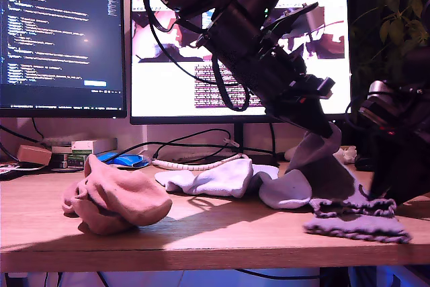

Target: Pair up the socks based on colour and pattern, by placing them on top of one another

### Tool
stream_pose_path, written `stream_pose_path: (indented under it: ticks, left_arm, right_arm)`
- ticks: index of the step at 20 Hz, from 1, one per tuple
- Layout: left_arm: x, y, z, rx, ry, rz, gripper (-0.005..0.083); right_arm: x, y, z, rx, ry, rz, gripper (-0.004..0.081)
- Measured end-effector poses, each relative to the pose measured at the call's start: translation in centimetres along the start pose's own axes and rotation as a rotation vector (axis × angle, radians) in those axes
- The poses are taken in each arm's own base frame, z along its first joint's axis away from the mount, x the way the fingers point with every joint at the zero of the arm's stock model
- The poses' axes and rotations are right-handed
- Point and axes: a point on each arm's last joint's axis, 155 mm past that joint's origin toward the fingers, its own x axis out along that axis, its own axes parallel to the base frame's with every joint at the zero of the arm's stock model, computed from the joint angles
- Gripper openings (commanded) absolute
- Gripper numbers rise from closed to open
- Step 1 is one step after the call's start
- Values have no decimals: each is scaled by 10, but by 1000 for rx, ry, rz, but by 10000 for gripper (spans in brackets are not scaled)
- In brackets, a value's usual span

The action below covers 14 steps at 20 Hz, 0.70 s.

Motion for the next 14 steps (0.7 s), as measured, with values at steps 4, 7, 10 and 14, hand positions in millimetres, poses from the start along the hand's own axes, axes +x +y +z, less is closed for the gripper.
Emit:
stream_pose_path:
  ticks: [4, 7, 10, 14]
  left_arm:
    - [0, 0, -1, -1, 2, -1, -21]
    - [0, 0, -1, -1, 2, -1, -21]
    - [0, 0, -1, -2, 5, -2, -21]
    - [-4, 3, 9, -1, 2, -1, -21]
  right_arm:
    - [1, 2, -5, 33, 18, 8, -13]
    - [-5, 5, -3, 55, 8, 11, -13]
    - [-20, 21, 1, 60, -25, 46, -13]
    - [-28, 29, -6, 86, 10, 56, -12]
